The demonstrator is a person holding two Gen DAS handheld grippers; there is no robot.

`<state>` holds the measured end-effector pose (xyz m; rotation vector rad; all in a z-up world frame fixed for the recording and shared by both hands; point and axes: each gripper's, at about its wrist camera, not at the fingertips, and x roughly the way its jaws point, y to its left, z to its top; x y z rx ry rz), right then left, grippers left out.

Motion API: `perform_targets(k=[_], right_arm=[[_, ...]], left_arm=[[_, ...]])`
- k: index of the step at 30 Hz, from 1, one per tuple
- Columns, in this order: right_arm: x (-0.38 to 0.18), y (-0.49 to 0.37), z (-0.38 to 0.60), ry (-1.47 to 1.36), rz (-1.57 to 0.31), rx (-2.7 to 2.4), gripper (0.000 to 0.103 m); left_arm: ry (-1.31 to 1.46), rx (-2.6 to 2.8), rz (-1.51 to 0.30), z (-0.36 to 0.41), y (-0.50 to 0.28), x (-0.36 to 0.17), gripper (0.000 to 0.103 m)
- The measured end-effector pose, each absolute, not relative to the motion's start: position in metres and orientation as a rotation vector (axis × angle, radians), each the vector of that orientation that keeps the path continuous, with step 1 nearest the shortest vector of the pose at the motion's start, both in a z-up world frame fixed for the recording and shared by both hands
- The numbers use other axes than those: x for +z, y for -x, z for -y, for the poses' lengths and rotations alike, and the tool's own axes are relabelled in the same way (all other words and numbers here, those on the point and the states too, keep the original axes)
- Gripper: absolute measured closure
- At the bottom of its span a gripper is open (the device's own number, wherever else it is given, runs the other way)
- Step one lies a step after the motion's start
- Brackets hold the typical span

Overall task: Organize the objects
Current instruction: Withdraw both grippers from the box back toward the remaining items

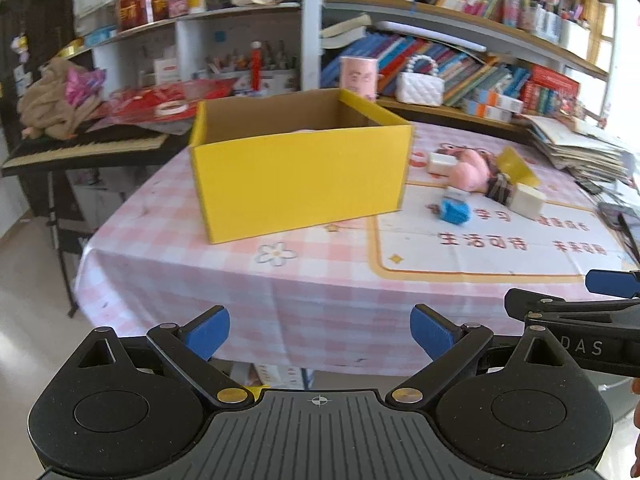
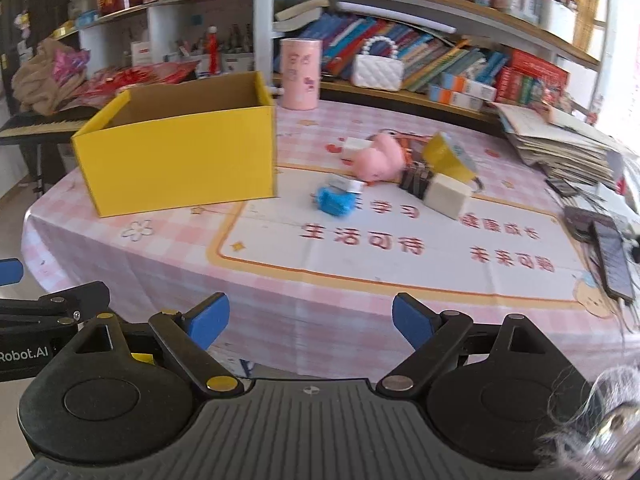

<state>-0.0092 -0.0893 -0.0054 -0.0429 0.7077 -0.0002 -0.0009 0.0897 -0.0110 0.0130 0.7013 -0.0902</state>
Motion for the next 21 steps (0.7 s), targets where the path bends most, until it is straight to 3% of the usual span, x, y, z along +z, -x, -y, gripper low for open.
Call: perform_targets(k=[21], right_arm=[[-0.009, 0.004, 0.149, -0.004, -0.740, -0.166, 0.013]], left_arm=[[-0.054, -0.244, -0.715, -0.030, -0.029, -0.015, 0.005]])
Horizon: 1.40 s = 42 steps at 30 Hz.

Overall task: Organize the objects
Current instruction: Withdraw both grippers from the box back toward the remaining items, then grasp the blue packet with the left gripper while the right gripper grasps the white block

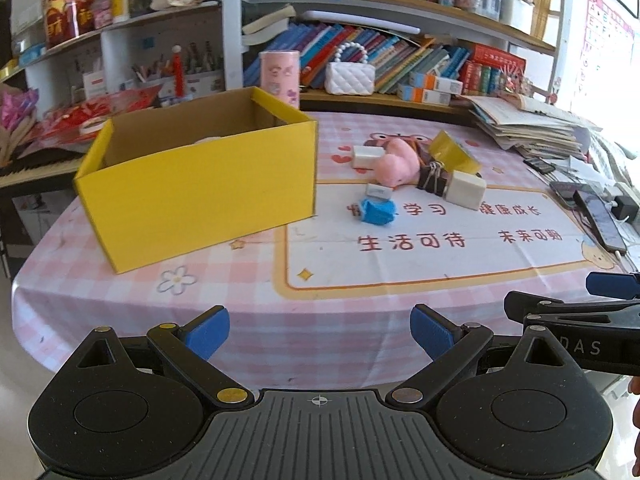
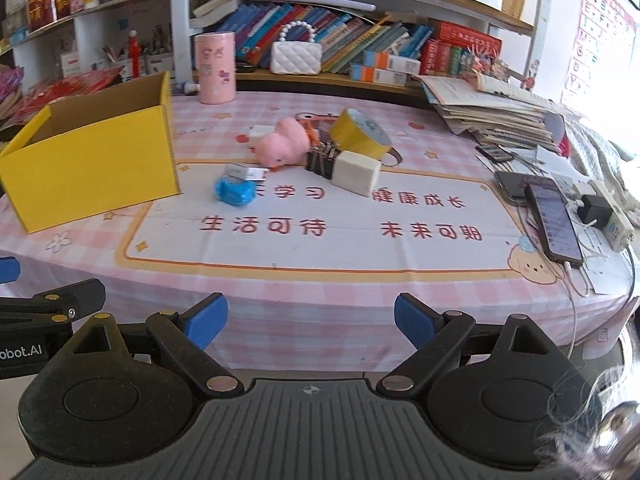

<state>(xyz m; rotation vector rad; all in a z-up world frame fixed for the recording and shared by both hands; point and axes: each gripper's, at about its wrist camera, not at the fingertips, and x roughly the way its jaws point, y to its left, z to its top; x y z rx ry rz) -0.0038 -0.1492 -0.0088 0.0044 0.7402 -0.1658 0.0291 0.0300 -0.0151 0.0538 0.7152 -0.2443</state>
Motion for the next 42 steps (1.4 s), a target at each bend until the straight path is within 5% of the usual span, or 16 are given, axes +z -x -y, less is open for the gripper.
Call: perform_targets(k=[23, 42], right_arm=[[-0.013, -0.089, 0.219, 0.014, -0.749, -0.128, 0.013], [-0.028, -0.172, 0.268, 0.035, -0.742, -0.051, 0.017]], left_arm=[[-0.051, -0.206, -0.733, 0.032, -0.105, -0.023, 0.007], [-0.136, -0.174, -0.775, 0.088, -0.194, -0.055, 0.031]])
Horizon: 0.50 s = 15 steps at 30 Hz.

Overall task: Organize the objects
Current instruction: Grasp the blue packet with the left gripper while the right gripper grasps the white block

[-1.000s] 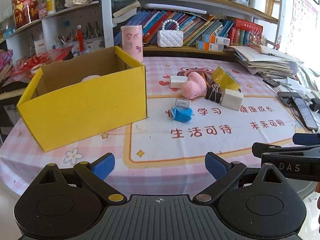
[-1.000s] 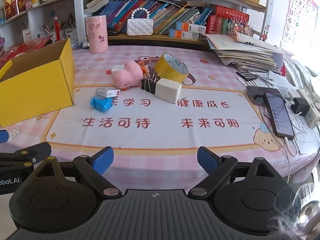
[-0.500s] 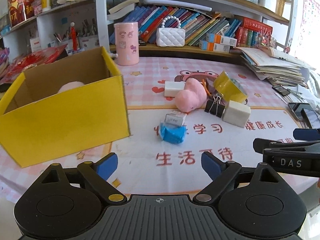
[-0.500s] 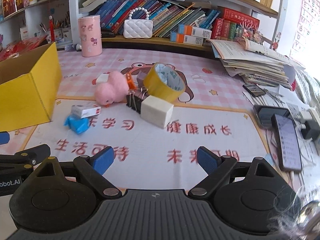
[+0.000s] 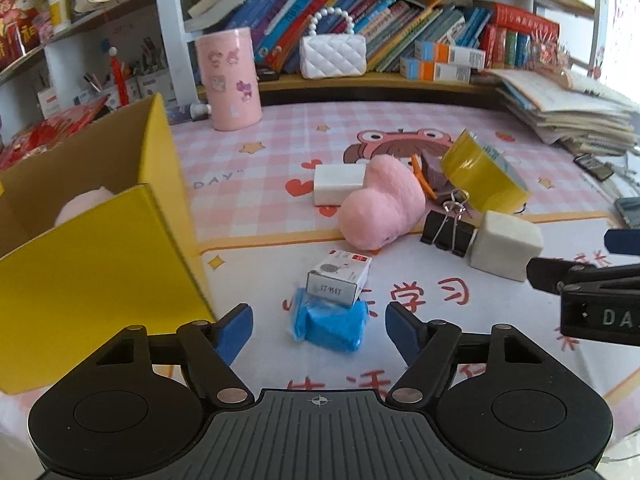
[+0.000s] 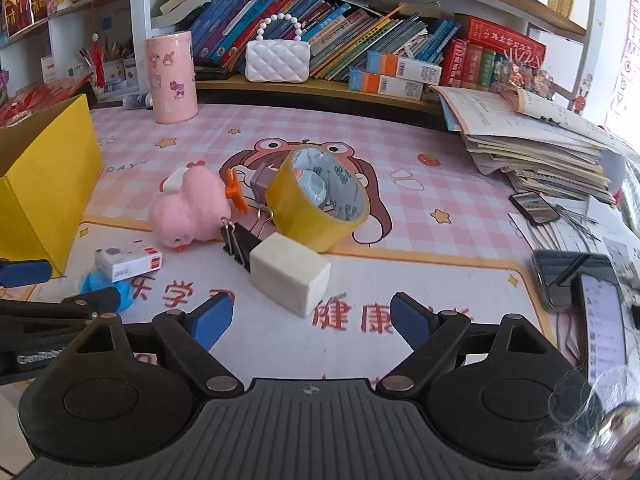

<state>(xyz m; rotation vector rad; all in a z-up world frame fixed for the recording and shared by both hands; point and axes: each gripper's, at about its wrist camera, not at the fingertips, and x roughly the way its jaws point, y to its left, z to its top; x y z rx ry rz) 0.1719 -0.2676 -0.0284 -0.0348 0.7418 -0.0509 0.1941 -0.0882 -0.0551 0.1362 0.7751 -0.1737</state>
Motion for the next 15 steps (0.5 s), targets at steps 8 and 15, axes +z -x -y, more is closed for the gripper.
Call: perform_targets(k=[8, 15], right_arm=[[-0.039, -0.196, 0.272, 0.044, -0.753, -0.020, 0.017], [-0.049, -0.215, 0.268, 0.055, -0.765, 0.020, 0.023]], left_arm=[[-0.131, -0.167, -0.836, 0.093, -0.211, -0.072, 0.053], [-0.108, -0.200, -0.857, 0.087, -0.199, -0.067, 0.063]])
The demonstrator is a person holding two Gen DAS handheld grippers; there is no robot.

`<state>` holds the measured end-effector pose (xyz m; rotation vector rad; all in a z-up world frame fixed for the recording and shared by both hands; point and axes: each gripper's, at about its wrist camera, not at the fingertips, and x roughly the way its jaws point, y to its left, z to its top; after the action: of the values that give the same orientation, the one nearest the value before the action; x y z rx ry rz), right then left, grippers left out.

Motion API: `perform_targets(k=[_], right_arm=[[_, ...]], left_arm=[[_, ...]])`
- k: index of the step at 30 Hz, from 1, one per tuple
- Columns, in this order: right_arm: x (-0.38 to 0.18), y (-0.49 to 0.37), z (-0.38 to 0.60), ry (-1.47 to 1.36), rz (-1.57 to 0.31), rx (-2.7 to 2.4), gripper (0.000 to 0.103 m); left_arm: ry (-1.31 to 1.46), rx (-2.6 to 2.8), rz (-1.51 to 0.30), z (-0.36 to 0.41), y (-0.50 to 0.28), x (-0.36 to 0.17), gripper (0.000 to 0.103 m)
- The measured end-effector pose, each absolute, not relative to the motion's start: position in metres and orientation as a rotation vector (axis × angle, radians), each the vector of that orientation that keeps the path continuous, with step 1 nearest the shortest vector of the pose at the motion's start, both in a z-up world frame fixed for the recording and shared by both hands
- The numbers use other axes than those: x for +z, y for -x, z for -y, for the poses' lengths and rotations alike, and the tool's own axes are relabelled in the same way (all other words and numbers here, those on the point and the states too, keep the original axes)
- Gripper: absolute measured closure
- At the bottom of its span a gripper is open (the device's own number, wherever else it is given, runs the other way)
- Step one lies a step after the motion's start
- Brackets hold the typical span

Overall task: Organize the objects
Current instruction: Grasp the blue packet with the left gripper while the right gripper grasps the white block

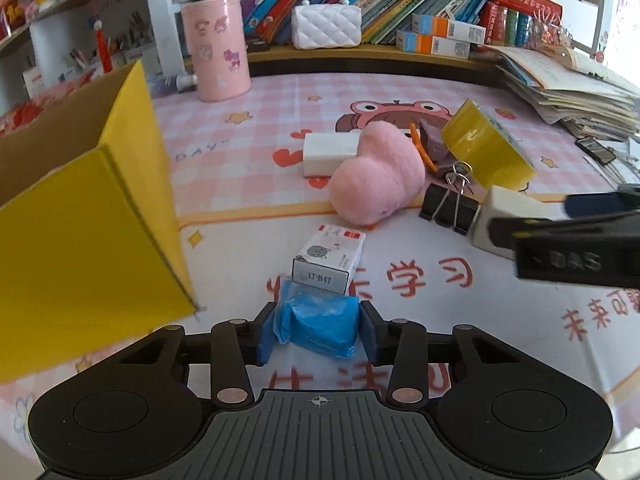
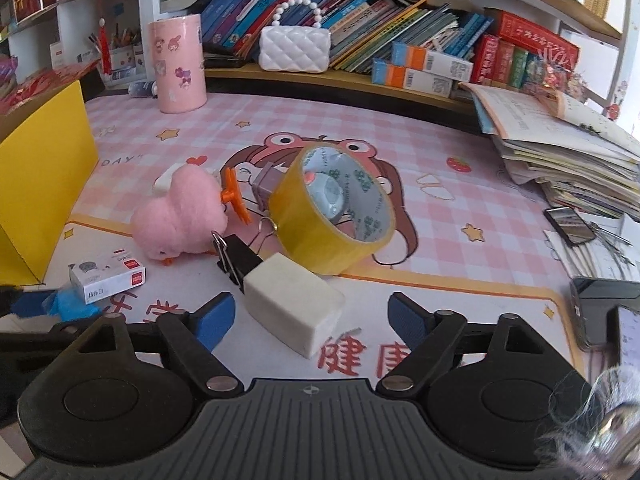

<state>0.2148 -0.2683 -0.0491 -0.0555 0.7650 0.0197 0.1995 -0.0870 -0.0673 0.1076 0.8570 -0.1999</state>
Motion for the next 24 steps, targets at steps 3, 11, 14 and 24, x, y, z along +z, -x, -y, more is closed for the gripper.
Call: perform_targets(k=[3, 11, 14, 24], right_arm=[[-0.054, -0.222, 0.267, 0.051, -0.772, 0.025, 0.032], [-0.052, -0.212, 0.267, 0.023, -0.782, 0.046, 0.068], [-0.046, -0.201, 0.268, -0.020, -0.798, 0.046, 0.072], [-0.022, -0.147, 0.237, -0.039, -0.788, 0.124, 0.073]], left_arm=[[-0.079, -0.196, -0.866, 0.080, -0.190, -0.063, 0.063], [0.026, -0.154, -0.841, 0.054, -0.170, -0.044, 0.063], [0.053, -0.151, -0.814, 0.046, -0.164, -0.035, 0.063], [0.078, -0.170, -0.784, 0.029, -0.138, -0.030, 0.064]])
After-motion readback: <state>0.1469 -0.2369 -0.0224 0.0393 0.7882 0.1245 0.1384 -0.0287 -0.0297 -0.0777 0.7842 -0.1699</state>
